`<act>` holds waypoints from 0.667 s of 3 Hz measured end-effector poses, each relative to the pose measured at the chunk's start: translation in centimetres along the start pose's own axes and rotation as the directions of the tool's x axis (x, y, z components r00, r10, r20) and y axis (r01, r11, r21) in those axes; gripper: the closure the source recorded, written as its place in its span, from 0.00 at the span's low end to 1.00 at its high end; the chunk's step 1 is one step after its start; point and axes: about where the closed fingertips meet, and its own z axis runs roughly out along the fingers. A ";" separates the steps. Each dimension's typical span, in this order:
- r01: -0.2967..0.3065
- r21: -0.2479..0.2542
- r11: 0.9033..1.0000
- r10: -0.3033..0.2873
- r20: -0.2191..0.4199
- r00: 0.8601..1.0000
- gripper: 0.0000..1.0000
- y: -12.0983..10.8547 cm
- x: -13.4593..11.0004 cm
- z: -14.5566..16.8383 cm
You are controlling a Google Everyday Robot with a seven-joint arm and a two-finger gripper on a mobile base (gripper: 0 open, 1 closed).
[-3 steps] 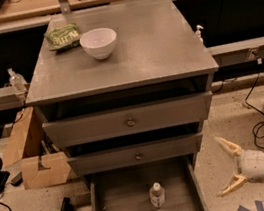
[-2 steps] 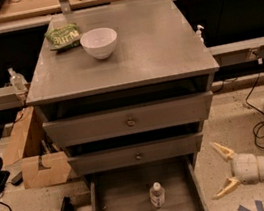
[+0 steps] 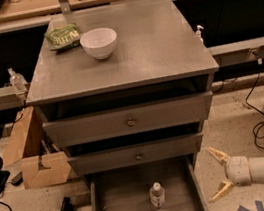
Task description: Pick blue plastic bottle from bottom drawer and place on counter
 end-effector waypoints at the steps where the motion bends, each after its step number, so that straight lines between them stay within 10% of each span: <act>1: 0.012 -0.016 1.000 -0.011 0.023 1.000 0.00 -0.8 2.5 2.4; 2: 0.024 -0.046 0.999 -0.022 0.039 0.999 0.00 -1.3 6.2 5.5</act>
Offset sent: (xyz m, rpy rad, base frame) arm 0.0430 0.0297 -0.1393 0.0476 -0.0162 0.0860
